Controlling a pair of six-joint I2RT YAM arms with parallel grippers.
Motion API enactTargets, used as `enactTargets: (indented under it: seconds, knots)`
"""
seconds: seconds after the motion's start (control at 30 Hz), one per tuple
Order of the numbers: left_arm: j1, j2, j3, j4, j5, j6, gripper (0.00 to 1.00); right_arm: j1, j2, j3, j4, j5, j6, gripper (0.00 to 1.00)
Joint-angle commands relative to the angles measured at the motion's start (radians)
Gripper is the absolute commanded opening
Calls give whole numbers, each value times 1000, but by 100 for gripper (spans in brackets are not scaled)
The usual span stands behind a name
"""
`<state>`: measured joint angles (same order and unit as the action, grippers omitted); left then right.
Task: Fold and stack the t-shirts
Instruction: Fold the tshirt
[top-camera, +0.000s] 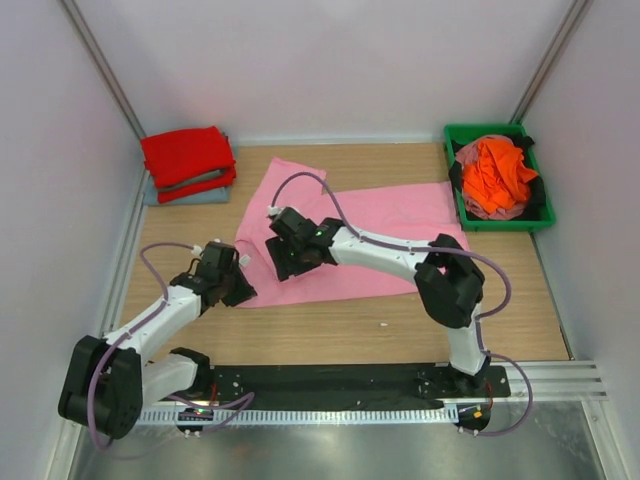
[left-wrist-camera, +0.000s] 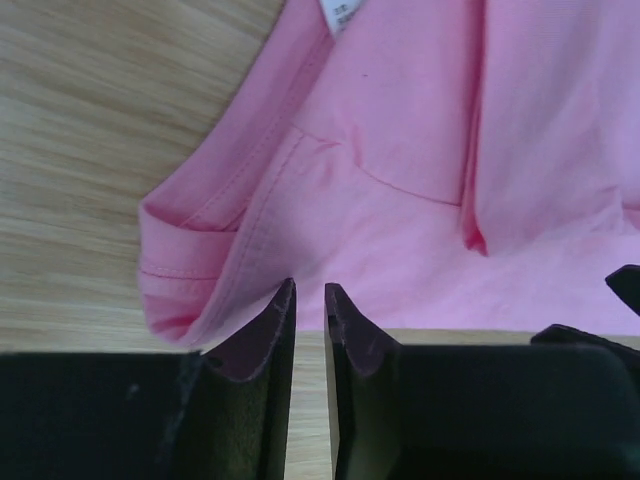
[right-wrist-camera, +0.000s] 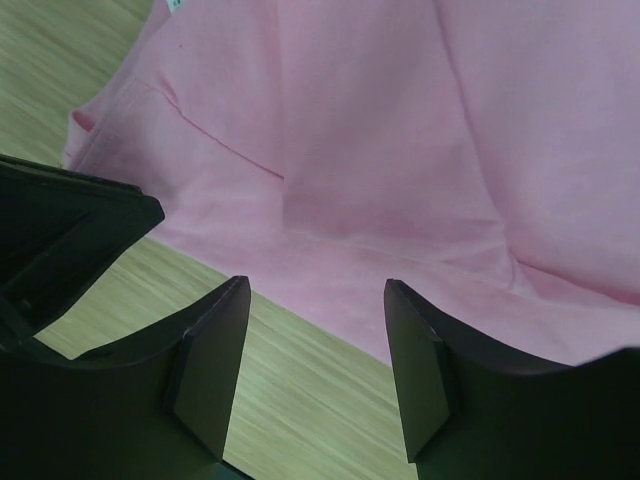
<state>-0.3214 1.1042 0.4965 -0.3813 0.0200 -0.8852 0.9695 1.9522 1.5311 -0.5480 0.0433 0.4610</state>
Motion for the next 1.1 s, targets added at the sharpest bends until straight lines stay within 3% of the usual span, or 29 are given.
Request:
enactTargets:
  seconds: [0.0, 0.33, 0.7, 0.8, 0.97, 1.07]
  knots:
    - [-5, -15, -21, 29, -72, -32, 17, 37, 49, 127, -70, 73, -54, 61]
    - [-7, -3, -93, 18, -118, -63, 6, 77, 181, 245, -156, 161, -87, 57]
    - [-5, -10, -128, 45, -115, -70, 5, 86, 270, 293, -178, 201, -87, 52]
    - [-5, -18, -130, 45, -115, -70, 5, 87, 280, 307, -184, 217, -85, 44]
    - [-5, -23, -134, 48, -115, -74, 4, 87, 284, 330, -194, 237, -82, 19]
    - [-5, -24, -136, 48, -115, -72, 3, 87, 281, 359, -210, 247, -88, 12]
